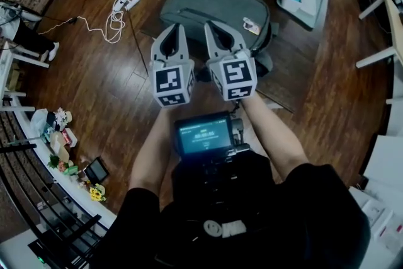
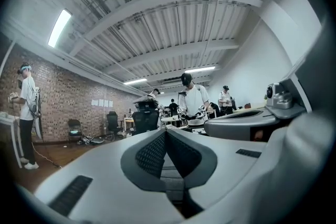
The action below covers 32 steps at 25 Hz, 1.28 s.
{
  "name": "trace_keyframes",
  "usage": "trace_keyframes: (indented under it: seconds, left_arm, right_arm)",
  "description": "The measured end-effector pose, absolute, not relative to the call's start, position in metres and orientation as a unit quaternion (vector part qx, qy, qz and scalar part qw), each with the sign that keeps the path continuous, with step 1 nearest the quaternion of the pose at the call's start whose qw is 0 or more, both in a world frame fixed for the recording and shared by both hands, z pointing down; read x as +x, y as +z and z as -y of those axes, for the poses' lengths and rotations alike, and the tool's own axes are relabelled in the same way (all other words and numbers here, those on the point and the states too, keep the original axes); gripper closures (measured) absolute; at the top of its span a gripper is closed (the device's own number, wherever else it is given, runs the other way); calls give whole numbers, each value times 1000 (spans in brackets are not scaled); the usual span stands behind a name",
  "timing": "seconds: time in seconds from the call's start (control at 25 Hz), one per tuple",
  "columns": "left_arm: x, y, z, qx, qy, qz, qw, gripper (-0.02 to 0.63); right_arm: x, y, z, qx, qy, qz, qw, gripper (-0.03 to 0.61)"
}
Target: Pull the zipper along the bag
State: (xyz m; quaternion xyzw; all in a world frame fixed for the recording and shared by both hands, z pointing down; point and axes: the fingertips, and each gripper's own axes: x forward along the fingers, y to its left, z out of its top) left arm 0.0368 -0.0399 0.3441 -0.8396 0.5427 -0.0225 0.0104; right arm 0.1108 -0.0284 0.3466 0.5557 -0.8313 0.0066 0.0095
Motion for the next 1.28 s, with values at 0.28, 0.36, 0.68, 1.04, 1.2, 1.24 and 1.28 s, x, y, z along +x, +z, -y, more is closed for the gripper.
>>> trace_keyframes:
  seconds: [0.28, 0.36, 0.68, 1.04, 1.2, 1.24, 1.28]
  left_arm:
    - [23, 357, 67, -837, -28, -546, 1, 615]
    - [17, 365, 91, -838, -29, -544, -6, 615]
    - [0, 391, 163, -848, -27, -528, -30, 615]
    - [-5, 450, 235, -862, -64, -500, -62, 615]
    - [-5, 476, 255, -864, -80, -491, -79, 615]
    - [-5, 481, 258, -864, -81, -489, -86, 615]
    - [-4, 484, 260, -864, -81, -488, -92, 615]
  right_arm:
    - [97, 359, 52, 551, 17, 834, 24, 566]
    - [90, 368, 74, 551, 24, 833, 33, 566]
    - [74, 396, 136, 560, 20, 824, 84, 565]
    - [59, 453, 195, 552, 19, 807, 207, 554]
    - [41, 490, 203, 496, 7, 815, 299, 468]
    - [37, 498, 204, 479, -2, 815, 326, 460]
    - [34, 504, 204, 462, -13, 813, 353, 456]
